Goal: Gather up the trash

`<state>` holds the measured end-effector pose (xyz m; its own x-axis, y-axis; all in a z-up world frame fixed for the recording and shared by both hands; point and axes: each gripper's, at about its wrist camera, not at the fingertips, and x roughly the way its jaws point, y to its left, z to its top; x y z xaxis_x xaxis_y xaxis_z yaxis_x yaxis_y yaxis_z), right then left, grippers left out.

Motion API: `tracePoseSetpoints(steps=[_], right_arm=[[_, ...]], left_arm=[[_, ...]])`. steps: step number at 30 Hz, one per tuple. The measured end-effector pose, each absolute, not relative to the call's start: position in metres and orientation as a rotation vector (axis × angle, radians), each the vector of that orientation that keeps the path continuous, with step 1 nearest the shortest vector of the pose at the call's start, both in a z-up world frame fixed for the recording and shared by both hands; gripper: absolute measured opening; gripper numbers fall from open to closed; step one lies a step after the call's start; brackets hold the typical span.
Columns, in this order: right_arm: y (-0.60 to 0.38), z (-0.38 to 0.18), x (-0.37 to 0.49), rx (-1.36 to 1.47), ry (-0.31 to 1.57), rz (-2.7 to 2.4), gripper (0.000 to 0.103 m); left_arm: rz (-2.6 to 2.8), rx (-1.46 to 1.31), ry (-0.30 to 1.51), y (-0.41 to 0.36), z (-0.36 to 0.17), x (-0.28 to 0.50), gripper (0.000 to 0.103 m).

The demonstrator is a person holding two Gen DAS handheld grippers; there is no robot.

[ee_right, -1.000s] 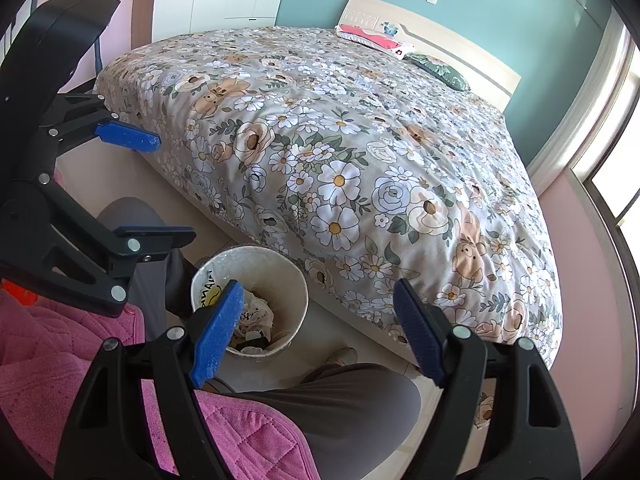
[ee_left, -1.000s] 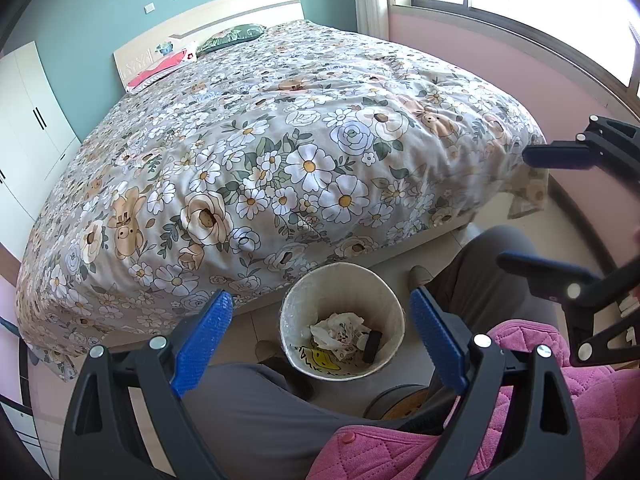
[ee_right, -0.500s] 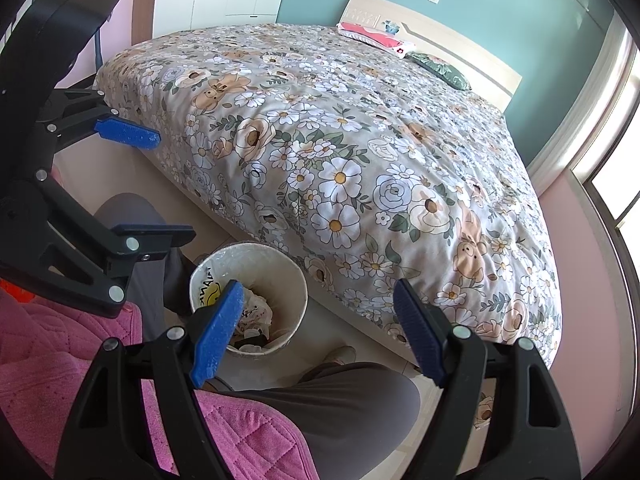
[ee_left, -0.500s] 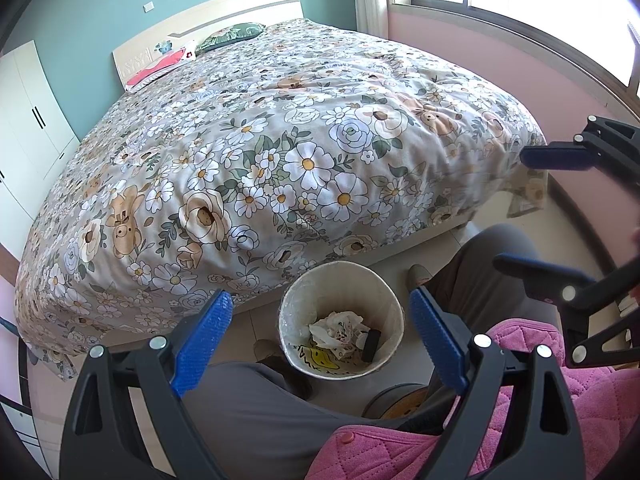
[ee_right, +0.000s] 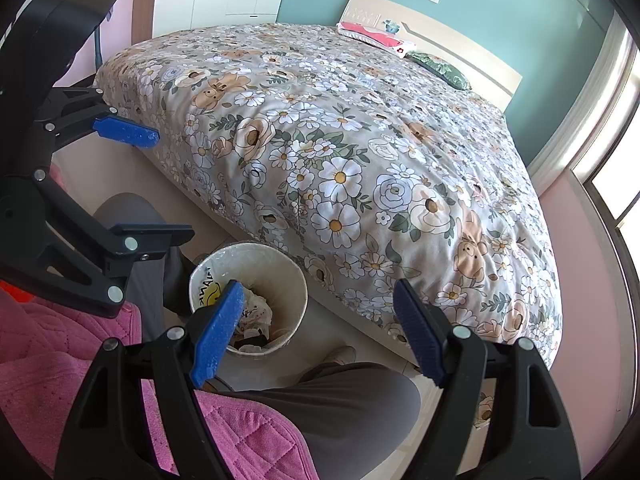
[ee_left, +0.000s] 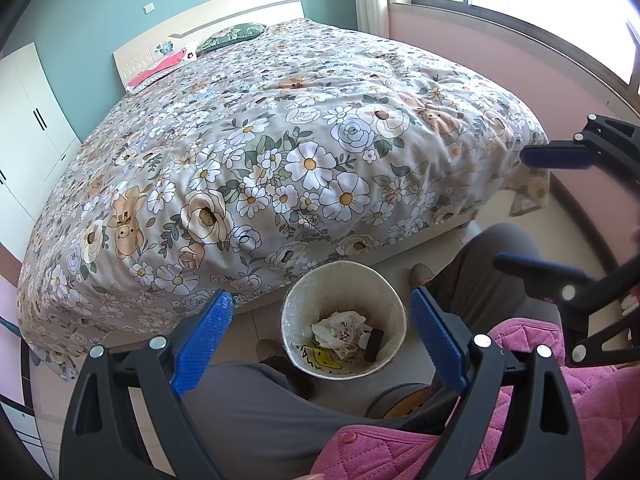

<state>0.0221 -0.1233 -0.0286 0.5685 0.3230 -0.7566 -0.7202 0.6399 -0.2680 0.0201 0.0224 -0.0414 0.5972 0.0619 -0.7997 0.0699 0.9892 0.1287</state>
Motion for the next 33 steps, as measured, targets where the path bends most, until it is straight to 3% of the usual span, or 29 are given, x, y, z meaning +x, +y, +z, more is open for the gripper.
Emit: tracePoseSetpoints(steps=[33], right_arm=[[-0.1278,-0.0291,0.0284,-0.599,0.731,0.658,0.077]], left_arm=[[-0.011,0.123,0.931,0.0242,-0.0398,0.0241,0.094]])
